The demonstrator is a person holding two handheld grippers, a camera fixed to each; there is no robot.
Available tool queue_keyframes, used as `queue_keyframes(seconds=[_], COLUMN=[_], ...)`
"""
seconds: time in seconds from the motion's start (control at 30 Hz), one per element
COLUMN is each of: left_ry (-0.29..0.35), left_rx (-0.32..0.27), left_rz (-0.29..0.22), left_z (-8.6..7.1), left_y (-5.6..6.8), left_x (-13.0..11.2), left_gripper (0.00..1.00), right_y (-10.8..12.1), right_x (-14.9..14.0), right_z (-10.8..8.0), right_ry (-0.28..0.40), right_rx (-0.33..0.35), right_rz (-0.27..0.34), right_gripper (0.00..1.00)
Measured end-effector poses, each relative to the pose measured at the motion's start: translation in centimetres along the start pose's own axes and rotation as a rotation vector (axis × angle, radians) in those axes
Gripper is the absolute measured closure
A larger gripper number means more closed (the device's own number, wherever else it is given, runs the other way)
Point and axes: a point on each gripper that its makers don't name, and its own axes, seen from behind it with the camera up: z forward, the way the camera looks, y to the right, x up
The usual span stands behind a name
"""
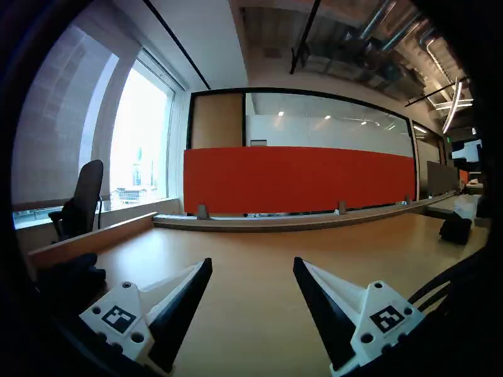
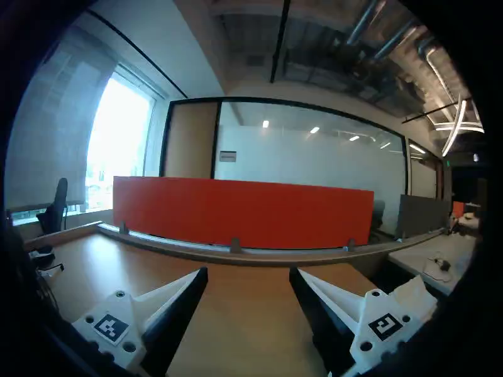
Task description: Fold towel
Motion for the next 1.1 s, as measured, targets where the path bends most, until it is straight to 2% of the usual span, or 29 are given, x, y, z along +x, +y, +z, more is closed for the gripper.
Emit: queue_keyframes(seconds=[0.2,0.43,0.8,1.1], left_ry=[0.001,0.001,0.001,0.001], left_rx=[0.0,0.0,0.0,0.0], left_rz=[-0.001,0.0,0.0,-0.001], left_z=[0.0,0.1,0.1,0.1], left_y=[0.1,0.2,0.2,0.2], left_x=[-0.2,-0.3,-0.4,-0.4], left_gripper=[0.04,0.05,0.04,0.04], right_y=[0.2,0.8,2.3,2.3], right_x=[-1.2,-4.3,-7.4,-9.5], right_z=[-0.2,-0.5,-0.1,0.3], right_ry=[0.019,0.036,0.056,0.054], right_rx=[-0.003,-0.001,-0.043,-0.039], right_rz=[0.007,0.021,0.105,0.088], right_gripper=[0.0,0.0,0.0,0.0])
